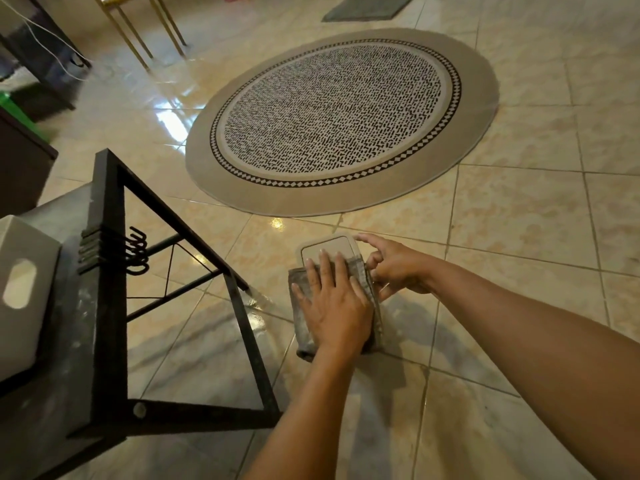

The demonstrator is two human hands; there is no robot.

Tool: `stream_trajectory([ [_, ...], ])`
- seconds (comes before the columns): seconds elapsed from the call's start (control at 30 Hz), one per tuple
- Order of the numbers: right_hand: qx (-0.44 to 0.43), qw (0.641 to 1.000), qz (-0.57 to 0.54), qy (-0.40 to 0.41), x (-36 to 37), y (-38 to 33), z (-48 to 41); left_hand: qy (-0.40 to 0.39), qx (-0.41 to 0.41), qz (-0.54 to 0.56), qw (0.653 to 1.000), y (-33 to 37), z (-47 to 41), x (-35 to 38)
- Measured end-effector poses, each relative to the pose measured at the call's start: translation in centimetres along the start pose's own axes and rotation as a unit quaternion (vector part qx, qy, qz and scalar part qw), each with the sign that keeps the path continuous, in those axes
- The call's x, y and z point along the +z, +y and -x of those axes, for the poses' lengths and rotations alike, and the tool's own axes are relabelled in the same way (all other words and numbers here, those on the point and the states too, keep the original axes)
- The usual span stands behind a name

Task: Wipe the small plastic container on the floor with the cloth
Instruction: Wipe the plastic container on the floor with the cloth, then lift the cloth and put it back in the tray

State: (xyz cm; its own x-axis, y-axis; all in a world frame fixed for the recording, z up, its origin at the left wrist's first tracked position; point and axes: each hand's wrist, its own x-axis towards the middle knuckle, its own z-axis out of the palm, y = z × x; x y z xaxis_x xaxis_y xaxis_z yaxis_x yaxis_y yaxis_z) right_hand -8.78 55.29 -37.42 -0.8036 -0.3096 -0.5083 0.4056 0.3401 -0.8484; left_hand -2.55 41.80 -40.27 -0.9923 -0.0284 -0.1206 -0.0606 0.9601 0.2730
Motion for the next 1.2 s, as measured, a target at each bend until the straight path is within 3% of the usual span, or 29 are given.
stream_trajectory([
  [0.03,0.0,1.0,-0.002,0.004,0.0,0.0,0.1,0.025,-0.012,0.035,0.999,-0.7,-0.3,-0.3],
  [0.1,0.003,1.0,-0.009,0.014,-0.3,0.1,0.4,0.065,-0.114,0.127,0.983,-2.5,-1.2,-1.8],
  [0.2,0.005,1.0,-0.016,0.026,-1.1,0.2,0.4,-0.015,-0.278,0.324,0.904,-5.5,-2.4,-3.9],
  [0.27,0.003,0.999,-0.021,0.028,-1.4,0.2,0.3,-0.056,-0.247,0.334,0.908,-6.3,-2.4,-4.7],
  [0.4,-0.004,1.0,-0.01,0.018,-1.2,-0.2,0.0,0.005,-0.194,0.302,0.933,-6.2,-2.7,-4.9],
  [0.57,-0.013,1.0,0.01,0.004,-0.1,-1.3,-0.4,-0.052,-0.235,0.383,0.892,-6.6,-2.5,-4.4],
  [0.8,-0.005,0.999,0.04,0.004,0.6,-1.7,-1.6,0.099,-0.191,0.296,0.931,-6.7,-1.4,-3.8],
  [0.9,0.01,0.997,0.067,0.04,0.9,-1.7,-1.2,0.144,-0.11,0.285,0.941,-5.7,-0.4,-5.0],
  [1.03,-0.042,0.978,0.141,0.145,0.7,-4.1,0.6,0.16,0.0,0.259,0.952,-3.4,0.6,-9.4],
  [1.2,-0.078,0.995,-0.018,0.054,2.0,-11.8,6.2,0.212,0.087,0.298,0.927,-0.7,2.9,-18.2],
])
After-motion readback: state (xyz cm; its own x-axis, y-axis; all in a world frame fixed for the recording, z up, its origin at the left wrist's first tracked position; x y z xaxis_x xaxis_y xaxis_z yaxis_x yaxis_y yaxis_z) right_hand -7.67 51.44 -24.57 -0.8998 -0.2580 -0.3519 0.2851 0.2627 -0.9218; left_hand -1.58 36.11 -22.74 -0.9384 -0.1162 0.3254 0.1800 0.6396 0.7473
